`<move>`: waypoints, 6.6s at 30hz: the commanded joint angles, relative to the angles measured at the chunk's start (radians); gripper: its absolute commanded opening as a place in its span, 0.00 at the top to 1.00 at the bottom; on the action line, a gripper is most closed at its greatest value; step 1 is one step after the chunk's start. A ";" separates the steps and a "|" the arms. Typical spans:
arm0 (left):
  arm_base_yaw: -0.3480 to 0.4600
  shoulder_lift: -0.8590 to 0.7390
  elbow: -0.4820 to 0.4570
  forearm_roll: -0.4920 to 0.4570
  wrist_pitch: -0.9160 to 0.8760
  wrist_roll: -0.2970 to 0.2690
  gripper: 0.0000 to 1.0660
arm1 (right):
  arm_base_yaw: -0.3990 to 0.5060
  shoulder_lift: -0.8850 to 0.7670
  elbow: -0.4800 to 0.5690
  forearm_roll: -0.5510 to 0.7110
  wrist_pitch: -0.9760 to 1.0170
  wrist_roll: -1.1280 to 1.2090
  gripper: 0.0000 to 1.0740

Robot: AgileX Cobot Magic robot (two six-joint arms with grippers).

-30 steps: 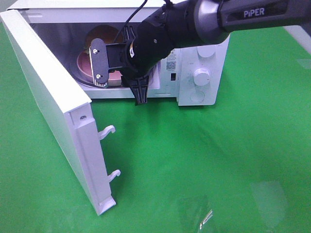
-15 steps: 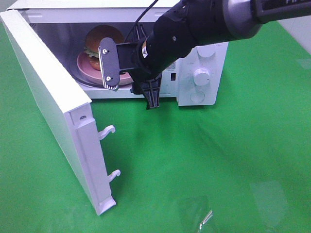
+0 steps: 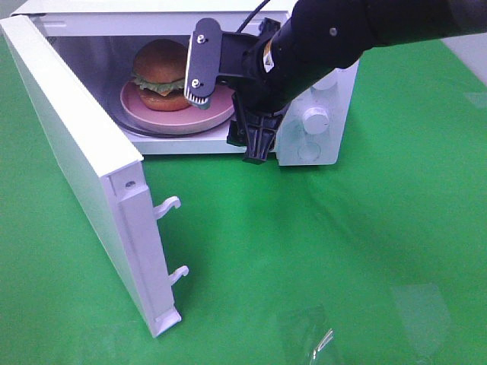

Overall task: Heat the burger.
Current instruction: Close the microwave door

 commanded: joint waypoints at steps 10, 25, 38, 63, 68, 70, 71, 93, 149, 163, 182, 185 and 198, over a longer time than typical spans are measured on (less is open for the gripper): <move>-0.001 -0.017 0.003 -0.001 -0.009 0.003 0.08 | -0.012 -0.165 0.095 -0.027 0.160 0.326 0.29; -0.001 -0.017 0.003 -0.001 -0.009 0.003 0.08 | -0.012 -0.317 0.148 -0.023 0.457 0.653 0.29; -0.001 -0.017 0.003 -0.001 -0.009 0.003 0.08 | -0.012 -0.414 0.148 0.015 0.653 0.711 0.29; -0.001 -0.017 0.003 -0.001 -0.009 0.003 0.08 | -0.030 -0.681 0.446 0.038 0.642 0.794 0.29; -0.001 -0.017 0.003 -0.001 -0.009 0.003 0.08 | -0.170 -0.806 0.537 0.084 0.604 0.798 0.29; -0.001 -0.017 0.003 -0.001 -0.009 0.003 0.08 | -0.208 -0.861 0.572 0.081 0.600 0.798 0.29; -0.001 -0.017 0.003 -0.001 -0.009 0.003 0.08 | -0.208 -0.861 0.572 0.081 0.600 0.798 0.29; -0.001 -0.017 0.003 -0.001 -0.009 0.003 0.08 | -0.504 -1.510 0.769 0.108 0.580 0.818 0.29; -0.001 -0.006 0.003 -0.002 -0.009 0.003 0.08 | -0.524 -1.876 0.798 0.196 0.635 0.667 0.29; -0.001 -0.006 0.003 -0.002 -0.009 0.003 0.08 | -0.524 -1.876 0.798 0.196 0.635 0.667 0.29; -0.001 0.006 -0.023 -0.012 -0.061 -0.008 0.10 | -0.524 -1.876 0.798 0.196 0.635 0.667 0.29; -0.001 0.027 -0.026 -0.012 -0.120 -0.008 0.11 | -0.524 -1.876 0.798 0.196 0.635 0.667 0.29; -0.001 0.285 -0.026 -0.036 -0.501 -0.003 0.79 | -0.524 -1.876 0.798 0.196 0.635 0.667 0.29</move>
